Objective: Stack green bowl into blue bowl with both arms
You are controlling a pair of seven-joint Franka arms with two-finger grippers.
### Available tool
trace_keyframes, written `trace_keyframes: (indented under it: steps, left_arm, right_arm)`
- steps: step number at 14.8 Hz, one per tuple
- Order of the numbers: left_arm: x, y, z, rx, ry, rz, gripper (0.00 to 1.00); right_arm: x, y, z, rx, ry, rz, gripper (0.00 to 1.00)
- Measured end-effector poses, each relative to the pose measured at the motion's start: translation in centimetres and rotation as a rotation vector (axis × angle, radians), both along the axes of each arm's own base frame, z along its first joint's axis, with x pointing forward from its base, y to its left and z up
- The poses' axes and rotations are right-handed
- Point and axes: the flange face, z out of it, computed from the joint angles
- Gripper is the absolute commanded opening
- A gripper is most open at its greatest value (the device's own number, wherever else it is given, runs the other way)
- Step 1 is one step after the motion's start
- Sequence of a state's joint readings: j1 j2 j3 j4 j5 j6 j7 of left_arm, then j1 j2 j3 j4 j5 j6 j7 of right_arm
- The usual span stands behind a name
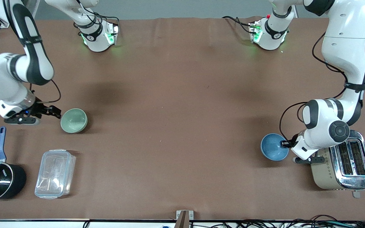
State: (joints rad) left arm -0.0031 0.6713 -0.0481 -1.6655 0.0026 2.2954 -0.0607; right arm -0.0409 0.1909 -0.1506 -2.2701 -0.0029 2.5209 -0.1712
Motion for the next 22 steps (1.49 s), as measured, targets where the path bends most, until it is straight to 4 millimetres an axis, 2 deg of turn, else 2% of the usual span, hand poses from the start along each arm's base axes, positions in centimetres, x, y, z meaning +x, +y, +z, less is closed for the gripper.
trace_keyframes:
  steps: [1, 2, 3, 4, 5, 6, 7, 8, 10, 13, 14, 16, 18, 19, 20, 21, 22]
  left_arm:
    - [0.0, -0.1, -0.1, -0.001, -0.001, -0.002, 0.00]
    - [0.1, -0.3, 0.0, -0.003, -0.003, -0.003, 0.00]
    - [0.2, -0.5, 0.1, -0.006, -0.008, -0.005, 0.00]
    - [0.4, -0.9, 0.8, -0.014, -0.019, -0.009, 0.00]
    - [0.5, -1.8, 1.6, -0.025, -0.028, -0.011, 0.00]
    - [0.5, -3.3, 2.2, -0.040, -0.031, 0.000, 0.00]
    - [0.2, -5.6, 3.0, -0.061, -0.024, 0.019, 0.00]
    - [-0.3, -8.6, 4.0, -0.084, -0.013, 0.046, 0.00]
    - [-2.0, -16.0, 6.1, -0.128, 0.009, 0.106, 0.00]
    - [-7.3, -29.4, 6.9, -0.131, 0.046, 0.193, 0.00]
    - [-9.2, -33.1, 6.8, -0.125, 0.052, 0.215, 0.00]
    - [-12.5, -38.8, 6.0, -0.138, 0.048, 0.237, 0.00]
    - [-15.3, -43.2, 3.7, -0.167, 0.040, 0.267, 0.01]
    - [-16.6, -44.9, 2.4, -0.180, 0.035, 0.274, 0.06]
    - [-17.7, -46.2, 1.0, -0.187, 0.033, 0.272, 0.18]
    - [-18.6, -47.2, -0.2, -0.191, 0.035, 0.268, 0.42]
    - [-19.1, -47.8, -0.9, -0.193, 0.037, 0.261, 0.90]
  right_arm:
    - [-0.2, 0.0, -2.0, -0.003, 0.010, 0.001, 0.97]
    - [-0.3, 0.0, -3.7, -0.007, 0.020, 0.002, 0.94]
    - [-0.5, 0.0, -5.3, -0.009, 0.034, 0.002, 0.86]
    - [-0.6, 0.0, -6.3, -0.009, 0.045, 0.001, 0.68]
    - [-0.7, 0.0, -6.9, -0.010, 0.053, 0.001, 0.44]
    - [-0.8, 0.0, -7.1, -0.009, 0.057, 0.001, 0.23]
    - [-0.8, 0.0, -7.1, -0.009, 0.056, 0.001, 0.10]
    - [-0.8, 0.0, -7.1, -0.009, 0.056, 0.000, 0.02]
    - [-0.8, -0.1, -7.1, -0.006, 0.055, -0.008, 0.00]
    - [-0.8, -0.2, -7.1, 0.006, 0.054, -0.031, 0.00]
    - [-0.8, -0.3, -7.0, 0.011, 0.051, -0.038, 0.00]
    - [-0.8, -0.1, -6.3, 0.018, 0.059, -0.039, 0.00]
    - [-0.8, 0.2, -5.3, 0.030, 0.097, -0.036, 0.00]
    - [-0.6, 0.5, -4.1, 0.038, 0.120, -0.031, 0.00]
    - [-0.1, 0.9, -2.3, 0.047, 0.135, -0.025, 0.00]
    - [0.5, 1.3, 0.1, 0.055, 0.143, -0.025, 0.00]
    - [1.0, 1.9, 2.6, 0.063, 0.149, -0.032, 0.00]
